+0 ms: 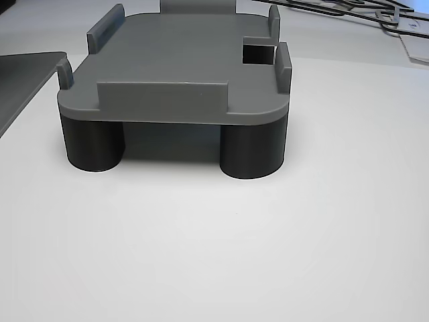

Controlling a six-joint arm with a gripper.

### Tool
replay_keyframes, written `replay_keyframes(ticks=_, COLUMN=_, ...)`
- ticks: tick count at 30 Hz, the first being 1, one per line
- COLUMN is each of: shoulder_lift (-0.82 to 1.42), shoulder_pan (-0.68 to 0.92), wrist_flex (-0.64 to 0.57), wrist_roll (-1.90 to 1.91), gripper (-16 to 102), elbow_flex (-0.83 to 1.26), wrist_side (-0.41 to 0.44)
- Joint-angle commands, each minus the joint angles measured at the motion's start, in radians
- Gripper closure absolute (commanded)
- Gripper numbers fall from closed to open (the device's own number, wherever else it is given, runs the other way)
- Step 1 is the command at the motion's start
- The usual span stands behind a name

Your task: Move top rectangular frame to the holder.

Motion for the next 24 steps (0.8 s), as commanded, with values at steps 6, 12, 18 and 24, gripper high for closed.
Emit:
replay_keyframes(ticks=6, shoulder_lift=0.003, shoulder_pan=-0.008, wrist_flex=-0.051, wrist_roll=0.006, gripper=-11, elbow_flex=0.02, wrist_side=-0.015)
replay_keyframes(ticks=12, shoulder_lift=0.002, shoulder_pan=-0.008, wrist_flex=-0.055, wrist_roll=0.017, gripper=-7, elbow_flex=0.028, wrist_side=-0.034)
replay_keyframes(ticks=18, shoulder_lift=-0.009, shoulder_pan=-0.017, wrist_flex=-0.057, wrist_roll=0.005, gripper=10, elbow_flex=0.043, wrist_side=-0.032)
replay_keyframes(ticks=24, shoulder_lift=-0.026, shoulder_pan=-0.037, wrist_flex=-0.063, wrist_roll=-0.012, gripper=11, elbow_flex=0.048, wrist_side=-0.037)
